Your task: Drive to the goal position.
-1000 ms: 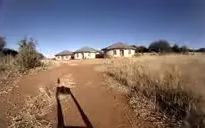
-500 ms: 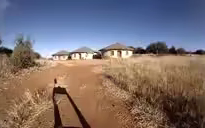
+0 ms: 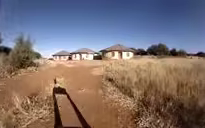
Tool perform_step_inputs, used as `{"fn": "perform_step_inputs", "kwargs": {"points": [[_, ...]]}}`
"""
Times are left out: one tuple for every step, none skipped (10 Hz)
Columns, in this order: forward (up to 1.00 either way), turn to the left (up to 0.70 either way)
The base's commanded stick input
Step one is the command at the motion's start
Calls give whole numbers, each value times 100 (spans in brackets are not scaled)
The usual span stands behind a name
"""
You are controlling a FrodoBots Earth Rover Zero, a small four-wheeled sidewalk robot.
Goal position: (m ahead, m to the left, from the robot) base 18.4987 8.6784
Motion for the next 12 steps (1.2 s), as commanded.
{"fn": "perform_step_inputs", "kwargs": {"points": [[50,0],[50,0],[50,0],[50,0],[50,0],[50,31],[50,40],[50,23],[50,7],[50,31],[50,48],[50,7]]}}
